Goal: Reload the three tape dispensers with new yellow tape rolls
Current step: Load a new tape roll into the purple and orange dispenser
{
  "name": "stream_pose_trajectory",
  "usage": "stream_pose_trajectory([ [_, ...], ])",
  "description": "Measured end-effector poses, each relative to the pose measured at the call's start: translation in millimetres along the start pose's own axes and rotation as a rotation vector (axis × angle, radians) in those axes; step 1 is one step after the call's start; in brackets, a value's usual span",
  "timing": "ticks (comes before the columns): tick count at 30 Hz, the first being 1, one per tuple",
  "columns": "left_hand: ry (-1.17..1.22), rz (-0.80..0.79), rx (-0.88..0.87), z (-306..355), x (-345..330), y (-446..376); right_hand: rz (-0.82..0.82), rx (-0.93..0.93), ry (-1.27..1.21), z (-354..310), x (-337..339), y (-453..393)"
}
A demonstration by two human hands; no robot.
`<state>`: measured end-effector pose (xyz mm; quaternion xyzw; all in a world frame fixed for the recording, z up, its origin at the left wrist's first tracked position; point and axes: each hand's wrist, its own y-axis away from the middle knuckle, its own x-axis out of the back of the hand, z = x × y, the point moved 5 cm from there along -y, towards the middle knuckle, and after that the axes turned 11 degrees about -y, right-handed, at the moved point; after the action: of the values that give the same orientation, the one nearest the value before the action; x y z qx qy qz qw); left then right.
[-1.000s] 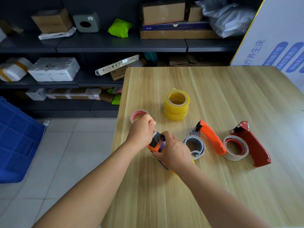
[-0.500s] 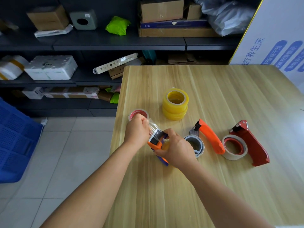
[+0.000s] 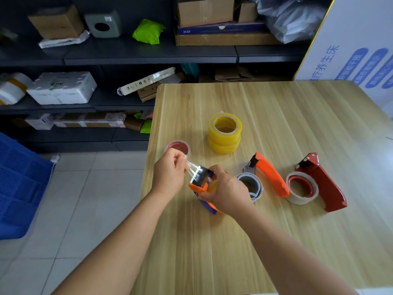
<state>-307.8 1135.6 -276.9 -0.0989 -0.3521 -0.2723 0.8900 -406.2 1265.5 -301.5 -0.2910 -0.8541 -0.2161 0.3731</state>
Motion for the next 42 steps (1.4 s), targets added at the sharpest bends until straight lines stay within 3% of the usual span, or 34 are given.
stream_pose_trajectory([
  [4,0.231,-0.062,0.234,-11.8,6.7,-0.7,0.054,0.038,-0.029,-0.6,1.1,5.8],
  [7,0.201,-0.118,0.241,-12.0,8.1,0.5,0.063,0.056,-0.019,-1.8,2.1,7.3],
  [14,0.459,-0.464,0.642,-26.9,-21.7,21.9,0.083,0.071,0.011,-1.6,-1.2,9.3],
  [18,0.586,-0.46,0.733,-30.2,-30.3,26.1,0.065,0.056,0.002,2.1,-1.1,9.7],
  [23,0.595,-0.358,0.549,-15.2,-27.7,14.8,0.051,0.026,0.025,1.5,-0.5,9.9],
  [31,0.111,-0.288,0.191,17.3,-19.1,12.6,0.047,0.013,0.05,0.5,1.6,10.8],
  [42,0.04,-0.282,0.089,44.4,-16.4,19.1,0.063,-0.029,0.069,8.5,17.1,24.3],
])
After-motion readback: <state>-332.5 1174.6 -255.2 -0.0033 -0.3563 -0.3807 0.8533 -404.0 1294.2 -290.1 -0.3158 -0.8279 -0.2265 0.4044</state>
